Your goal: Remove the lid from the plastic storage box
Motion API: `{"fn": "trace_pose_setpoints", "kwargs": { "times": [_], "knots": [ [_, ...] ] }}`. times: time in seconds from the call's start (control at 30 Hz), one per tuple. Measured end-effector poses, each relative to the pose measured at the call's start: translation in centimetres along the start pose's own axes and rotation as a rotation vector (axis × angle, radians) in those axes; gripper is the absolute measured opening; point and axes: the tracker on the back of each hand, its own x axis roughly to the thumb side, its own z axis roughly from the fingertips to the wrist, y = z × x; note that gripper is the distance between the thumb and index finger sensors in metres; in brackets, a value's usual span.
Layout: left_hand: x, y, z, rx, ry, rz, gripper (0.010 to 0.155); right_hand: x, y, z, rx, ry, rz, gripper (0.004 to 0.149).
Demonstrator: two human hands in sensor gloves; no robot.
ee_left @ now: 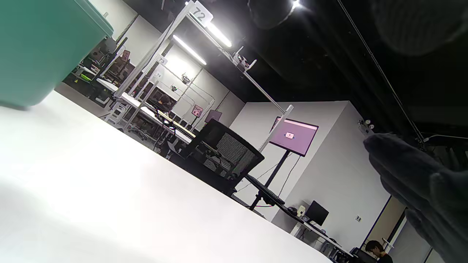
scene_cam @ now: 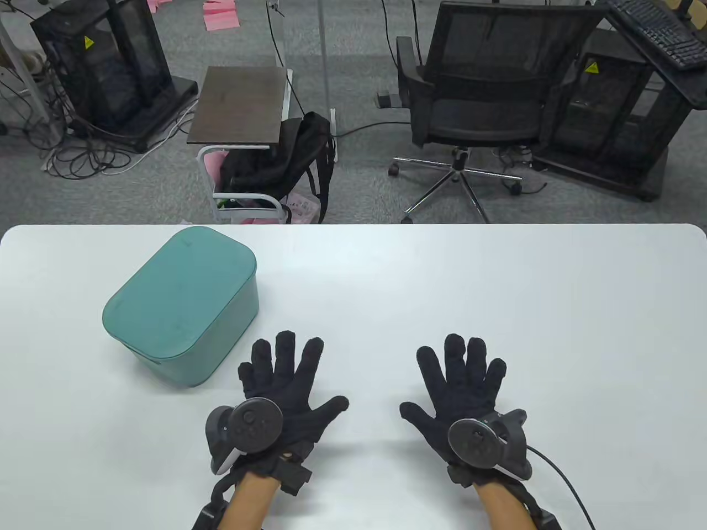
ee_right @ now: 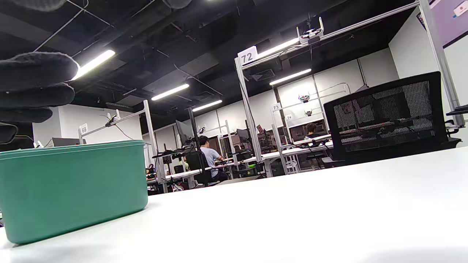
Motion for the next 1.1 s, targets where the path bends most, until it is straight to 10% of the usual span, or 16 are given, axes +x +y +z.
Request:
{"fn": "trace_pose_setpoints", "kwargs": {
  "times": [0.73,1.1],
  "knots": [
    [0.0,0.2,0.0,-0.01,0.015,0.041,0.093,-0.2,0.0,0.0,0.003,0.019,-0.009,0.082],
    [-0.6,2.8,0.2,0.031,0.139,0.343,0.089,-0.5,0.1,0.0,0.003,0.033,-0.021,0.081]
  ]
}}
